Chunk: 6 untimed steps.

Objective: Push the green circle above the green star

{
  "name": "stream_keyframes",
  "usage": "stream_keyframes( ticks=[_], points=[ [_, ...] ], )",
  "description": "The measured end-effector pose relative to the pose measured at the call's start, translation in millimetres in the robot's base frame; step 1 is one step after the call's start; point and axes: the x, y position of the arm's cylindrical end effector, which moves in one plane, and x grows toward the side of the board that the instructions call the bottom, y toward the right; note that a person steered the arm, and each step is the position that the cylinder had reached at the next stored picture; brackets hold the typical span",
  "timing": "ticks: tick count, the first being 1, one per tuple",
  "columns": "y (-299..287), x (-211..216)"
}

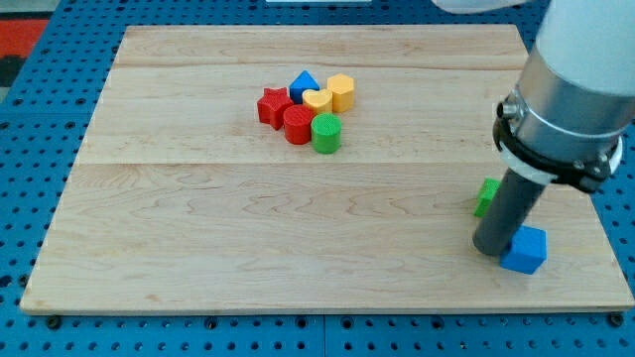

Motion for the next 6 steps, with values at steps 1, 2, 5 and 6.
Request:
stream_keyframes(
  ticks=[1, 2, 5, 6],
  points=[
    [0, 21],
    [-31, 27],
    [-104, -152],
    [-114, -101]
  ],
)
